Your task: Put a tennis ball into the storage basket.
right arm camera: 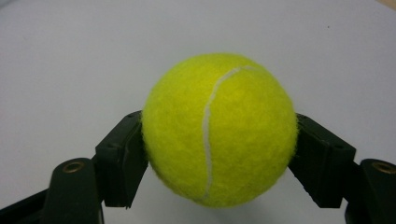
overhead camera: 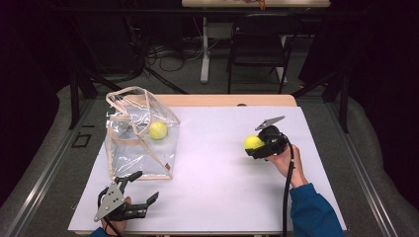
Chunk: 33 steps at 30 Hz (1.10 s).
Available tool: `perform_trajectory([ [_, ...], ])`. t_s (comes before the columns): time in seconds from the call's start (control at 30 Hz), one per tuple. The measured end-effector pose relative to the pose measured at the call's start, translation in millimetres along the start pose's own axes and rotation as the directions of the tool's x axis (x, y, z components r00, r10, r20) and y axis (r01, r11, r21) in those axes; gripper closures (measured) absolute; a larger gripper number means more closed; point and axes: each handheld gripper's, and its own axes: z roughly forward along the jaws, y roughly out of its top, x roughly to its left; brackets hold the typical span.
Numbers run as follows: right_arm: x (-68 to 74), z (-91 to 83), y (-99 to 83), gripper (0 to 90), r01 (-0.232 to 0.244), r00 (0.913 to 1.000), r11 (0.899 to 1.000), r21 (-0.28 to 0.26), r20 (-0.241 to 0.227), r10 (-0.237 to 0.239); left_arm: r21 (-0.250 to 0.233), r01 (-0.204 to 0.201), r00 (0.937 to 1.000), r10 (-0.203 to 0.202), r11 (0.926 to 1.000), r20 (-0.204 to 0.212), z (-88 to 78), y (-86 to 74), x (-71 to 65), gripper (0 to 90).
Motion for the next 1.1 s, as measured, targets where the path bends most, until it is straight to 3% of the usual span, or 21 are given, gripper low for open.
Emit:
perform_trajectory([
  [0.5, 5.0, -4.9, 5.1, 26.3, 0.018, 0.9997, 1.0, -0.014, -0.013, -0.018, -0.001, 0.006, 1.0, -0.006, 1.0, 0.002, 0.8, -0.2, 0.5, 15.7],
  [0.67, 11.6, -8.6, 16.7, 26.3, 0.04, 0.9988, 0.999, -0.028, -0.026, -0.041, -0.005, 0.01, 1.0, -0.01, 0.9999, 0.001, 0.4, -0.7, 1.4, 15.7],
  [1.1, 18.2, -7.5, 23.4, 26.3, 0.058, 0.9974, 0.997, -0.046, -0.04, -0.06, -0.006, 0.009, 1.0, -0.009, 0.9999, 0.0, 0.2, -0.5, 1.3, 15.7],
])
